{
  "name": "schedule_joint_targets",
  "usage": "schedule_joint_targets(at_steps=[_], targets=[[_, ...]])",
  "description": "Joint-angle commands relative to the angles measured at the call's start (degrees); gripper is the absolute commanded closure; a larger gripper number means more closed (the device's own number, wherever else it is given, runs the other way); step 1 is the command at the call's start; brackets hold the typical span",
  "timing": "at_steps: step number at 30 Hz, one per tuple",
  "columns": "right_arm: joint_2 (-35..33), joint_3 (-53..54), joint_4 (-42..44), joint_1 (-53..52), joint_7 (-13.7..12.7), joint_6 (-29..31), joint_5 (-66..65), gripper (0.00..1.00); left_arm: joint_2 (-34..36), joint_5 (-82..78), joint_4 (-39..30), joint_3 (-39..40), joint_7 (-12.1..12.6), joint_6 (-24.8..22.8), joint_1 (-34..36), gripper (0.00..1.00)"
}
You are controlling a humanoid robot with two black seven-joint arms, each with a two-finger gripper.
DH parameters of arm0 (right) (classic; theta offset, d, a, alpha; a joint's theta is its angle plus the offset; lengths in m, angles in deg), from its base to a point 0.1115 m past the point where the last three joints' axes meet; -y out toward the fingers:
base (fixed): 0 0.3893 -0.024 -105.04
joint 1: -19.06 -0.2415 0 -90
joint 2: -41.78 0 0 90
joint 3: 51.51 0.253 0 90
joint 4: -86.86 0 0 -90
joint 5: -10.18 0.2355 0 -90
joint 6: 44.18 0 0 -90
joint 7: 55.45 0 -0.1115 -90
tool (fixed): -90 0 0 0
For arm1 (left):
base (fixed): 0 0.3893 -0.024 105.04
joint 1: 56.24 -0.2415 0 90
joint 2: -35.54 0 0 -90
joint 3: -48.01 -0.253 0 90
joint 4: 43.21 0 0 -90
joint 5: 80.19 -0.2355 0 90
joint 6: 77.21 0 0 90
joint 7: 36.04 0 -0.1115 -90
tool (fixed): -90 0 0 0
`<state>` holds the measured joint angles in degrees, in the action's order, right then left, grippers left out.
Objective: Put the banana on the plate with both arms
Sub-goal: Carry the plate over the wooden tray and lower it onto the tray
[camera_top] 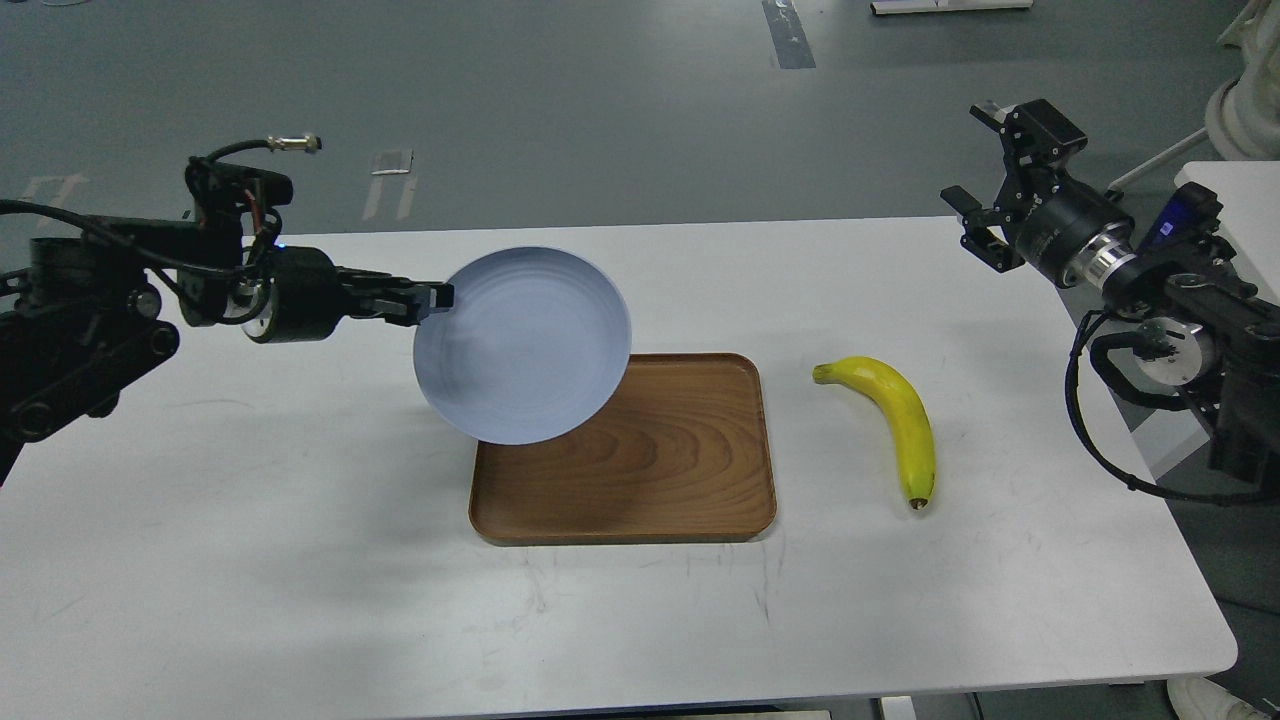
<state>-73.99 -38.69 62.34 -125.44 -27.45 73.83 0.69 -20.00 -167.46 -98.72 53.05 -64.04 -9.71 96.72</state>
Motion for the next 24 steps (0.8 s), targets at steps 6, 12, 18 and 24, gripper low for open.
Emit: schedule_joint_targets(at_steps=[6, 12, 18, 24], targets=[[-0.4, 0.0, -0.1, -0.4, 0.0, 0.0, 0.0, 0.0, -13.9, -0.2, 10.8, -2.7, 0.0, -0.3, 0.0, 1.0], [-0.2, 0.0, -0.1, -0.4, 0.0, 0.0, 0.0, 0.0, -16.6, 0.0, 15.5, -6.9, 0.0, 0.1, -0.4, 1.0], [-0.4, 0.0, -0.1, -0.5, 0.0, 0.0, 0.0, 0.0, -20.0, 0.1, 20.4, -7.0, 0.0, 0.3, -1.1, 1.0], [-0.3, 0.0, 0.0, -0.4, 0.0, 0.0, 0.0, 0.0, -20.8, 0.4, 20.5, -7.0, 0.0, 0.3, -1.1, 1.0]])
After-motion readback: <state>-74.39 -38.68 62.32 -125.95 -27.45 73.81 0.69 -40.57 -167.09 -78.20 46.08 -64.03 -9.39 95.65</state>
